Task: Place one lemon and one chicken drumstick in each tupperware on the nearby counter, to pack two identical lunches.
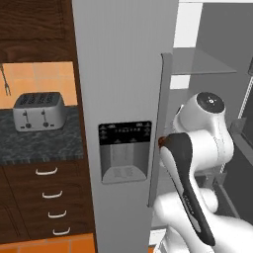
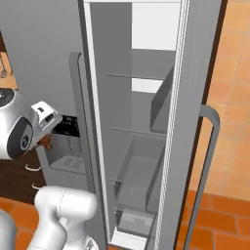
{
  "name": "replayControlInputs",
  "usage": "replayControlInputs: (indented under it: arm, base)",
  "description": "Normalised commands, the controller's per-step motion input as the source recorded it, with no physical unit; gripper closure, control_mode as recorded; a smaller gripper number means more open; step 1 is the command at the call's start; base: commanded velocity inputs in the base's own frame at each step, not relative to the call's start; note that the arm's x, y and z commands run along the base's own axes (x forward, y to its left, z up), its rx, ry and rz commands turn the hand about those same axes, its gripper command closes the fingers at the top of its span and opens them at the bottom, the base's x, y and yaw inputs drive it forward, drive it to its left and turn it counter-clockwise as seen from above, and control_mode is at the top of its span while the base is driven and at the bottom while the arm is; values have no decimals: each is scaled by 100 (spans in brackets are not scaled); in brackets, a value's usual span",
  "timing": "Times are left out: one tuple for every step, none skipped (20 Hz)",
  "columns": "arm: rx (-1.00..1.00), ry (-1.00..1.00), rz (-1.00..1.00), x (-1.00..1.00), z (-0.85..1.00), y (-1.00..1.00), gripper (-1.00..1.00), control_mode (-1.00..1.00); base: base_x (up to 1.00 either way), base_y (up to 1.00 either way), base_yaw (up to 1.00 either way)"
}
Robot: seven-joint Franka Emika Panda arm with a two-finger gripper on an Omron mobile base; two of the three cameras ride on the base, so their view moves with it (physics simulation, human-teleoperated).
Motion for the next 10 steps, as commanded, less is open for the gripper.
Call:
replayControlInputs:
  arm:
    - [0,0,0,0,0,0,100,100]
    - [0,0,0,0,0,0,100,100]
    - [0,0,0,0,0,0,100,100]
    - [0,0,0,0,0,0,100,100]
    - [0,0,0,0,0,0,100,100]
    - [0,0,0,0,0,0,100,100]
    - [0,0,0,0,0,0,100,100]
    - [0,0,0,0,0,0,100,100]
    - [0,0,0,0,0,0,100,100]
    - [0,0,0,0,0,0,100,100]
  base:
    - [0,11,0]
    - [0,71,0]
    - [0,100,0]
    - [0,100,0]
    - [0,100,0]
    - [0,100,0]
    - [1,100,-6]
    - [4,100,-10]
    - [6,100,-16]
    - [6,100,-22]
